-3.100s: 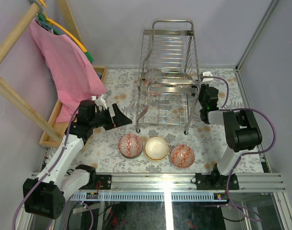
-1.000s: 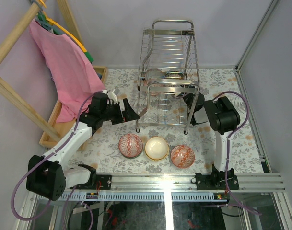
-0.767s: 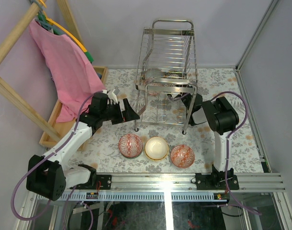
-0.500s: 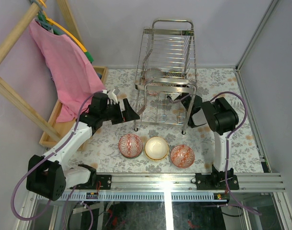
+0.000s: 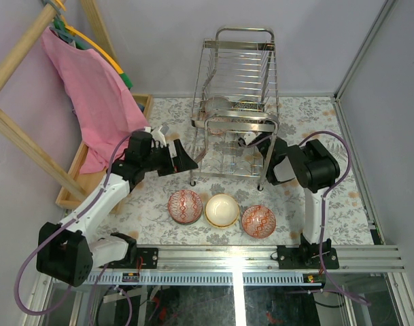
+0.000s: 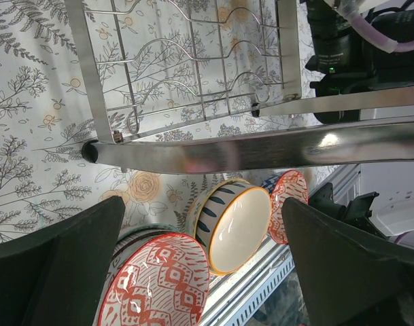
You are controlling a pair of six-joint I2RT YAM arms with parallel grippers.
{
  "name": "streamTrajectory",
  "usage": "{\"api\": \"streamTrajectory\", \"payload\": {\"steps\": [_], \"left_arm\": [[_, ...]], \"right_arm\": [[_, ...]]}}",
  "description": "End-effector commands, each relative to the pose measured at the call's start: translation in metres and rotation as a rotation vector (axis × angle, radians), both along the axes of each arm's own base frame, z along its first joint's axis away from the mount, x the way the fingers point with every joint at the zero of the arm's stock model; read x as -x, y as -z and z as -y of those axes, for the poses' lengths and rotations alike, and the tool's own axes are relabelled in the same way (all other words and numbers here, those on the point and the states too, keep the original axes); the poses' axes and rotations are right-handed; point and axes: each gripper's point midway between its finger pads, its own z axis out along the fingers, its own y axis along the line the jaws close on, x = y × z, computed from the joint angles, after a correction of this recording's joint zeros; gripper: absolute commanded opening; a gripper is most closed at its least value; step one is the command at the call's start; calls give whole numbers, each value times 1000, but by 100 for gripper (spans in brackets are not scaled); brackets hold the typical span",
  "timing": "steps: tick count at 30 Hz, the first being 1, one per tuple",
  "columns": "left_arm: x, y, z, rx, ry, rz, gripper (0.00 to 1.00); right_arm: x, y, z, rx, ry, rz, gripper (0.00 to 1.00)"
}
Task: Load the bowls into the dish rack
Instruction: Place the bowl in the dish rack.
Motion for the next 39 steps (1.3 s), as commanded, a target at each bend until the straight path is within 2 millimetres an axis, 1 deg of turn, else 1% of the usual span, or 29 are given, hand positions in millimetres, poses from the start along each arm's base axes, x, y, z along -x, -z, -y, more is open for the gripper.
{"api": "streamTrajectory", "payload": {"steps": [1,6,12,17,19,22,23,25,27,28,29,30,33,34,35,39], "left_arm": [[-4,-21,1,7,2,53,100],[-5,-26,0,-10,6,57,100],[-5,-31,-4,-30,-9,67,100],[-5,-32,-8,-39,-26,68,100],[-6,-33,-11,-52,-45,70,100],[-7,-39,-20,-61,-98,92,100],[-8,-42,-23,-63,-121,104,100],[-7,-49,-27,-56,-148,127,100],[-6,-55,-28,-48,-161,137,100],[-4,-56,-28,-46,-161,136,100],[-2,-58,-29,-41,-162,133,100],[-1,-61,-29,-37,-157,135,100],[5,-71,-32,-32,-153,148,100],[8,-75,-33,-31,-152,153,100],[10,-79,-34,-29,-151,161,100],[24,-98,-36,-5,-131,187,100]], "right_arm": [[7,-72,-3,-154,7,152,99],[9,-89,7,-284,17,136,99],[6,-97,31,-499,60,82,99],[4,-95,53,-650,93,9,99],[5,-91,63,-700,114,-21,99],[8,-85,85,-825,162,-79,99],[11,-84,95,-868,184,-92,99],[21,-91,115,-961,217,-94,99],[32,-94,122,-978,248,-116,99],[36,-90,125,-984,279,-141,99],[43,-95,130,-1003,305,-148,99],[50,-95,137,-1025,340,-157,99],[70,-90,153,-1080,452,-226,99],[78,-80,157,-1080,513,-285,99],[85,-78,161,-1085,551,-316,99],[119,-80,169,-1120,657,-406,99]]}}
